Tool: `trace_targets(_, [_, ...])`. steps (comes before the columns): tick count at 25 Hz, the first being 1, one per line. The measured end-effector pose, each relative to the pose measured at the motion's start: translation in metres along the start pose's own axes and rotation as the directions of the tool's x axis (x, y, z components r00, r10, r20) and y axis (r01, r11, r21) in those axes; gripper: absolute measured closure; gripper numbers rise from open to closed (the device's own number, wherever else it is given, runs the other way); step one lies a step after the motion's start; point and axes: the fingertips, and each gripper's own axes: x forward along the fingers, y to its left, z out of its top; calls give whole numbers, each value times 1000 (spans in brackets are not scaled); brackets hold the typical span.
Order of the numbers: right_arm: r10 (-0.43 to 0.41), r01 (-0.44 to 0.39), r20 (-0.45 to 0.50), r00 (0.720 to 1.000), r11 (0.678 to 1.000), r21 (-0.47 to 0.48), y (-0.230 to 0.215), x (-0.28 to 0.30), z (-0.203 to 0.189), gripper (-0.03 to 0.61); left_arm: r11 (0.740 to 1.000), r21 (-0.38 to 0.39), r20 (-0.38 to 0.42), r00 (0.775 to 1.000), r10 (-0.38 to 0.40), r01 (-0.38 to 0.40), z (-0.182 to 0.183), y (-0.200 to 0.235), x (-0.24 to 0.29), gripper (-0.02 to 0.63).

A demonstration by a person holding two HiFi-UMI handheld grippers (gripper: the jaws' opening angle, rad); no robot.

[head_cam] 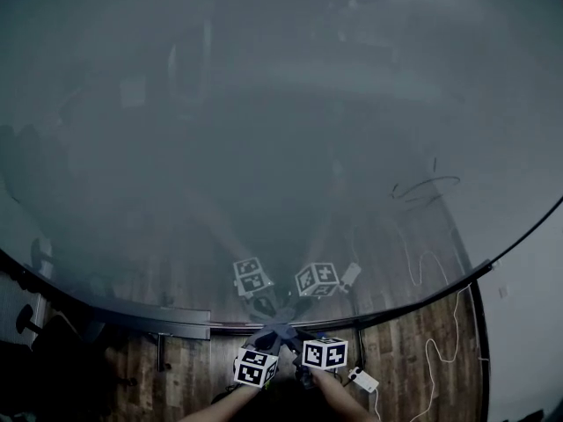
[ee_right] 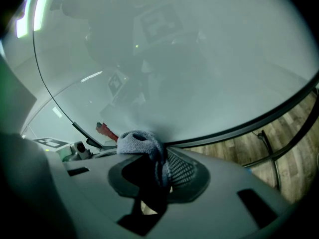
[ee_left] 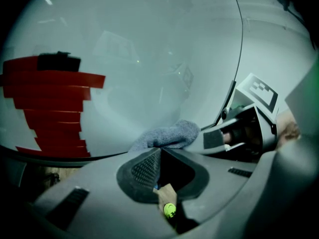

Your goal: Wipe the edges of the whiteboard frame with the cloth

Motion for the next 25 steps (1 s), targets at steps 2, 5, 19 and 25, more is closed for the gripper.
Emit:
trace_targets(2, [12, -12, -9, 1000, 1000, -8, -4, -4, 0, 495, 1000, -6, -2, 1000, 6, -6, 0, -6, 3, 594])
trace_targets(5, [26, -26, -22, 999, 999, -20, -11, -9, 3, 495, 1000, -10, -5, 1000, 21, -21, 3, -12, 8, 594])
trace_targets(19, [34, -36, -48, 998, 998, -45, -27, -16, 1, 495, 1000, -12, -1, 1000, 23, -23, -4, -22, 23, 594])
trace_targets(25, [21, -23, -40, 999, 999, -46, -43, -30, 7, 495, 1000, -17, 7, 1000, 11, -11, 2, -39, 36, 594])
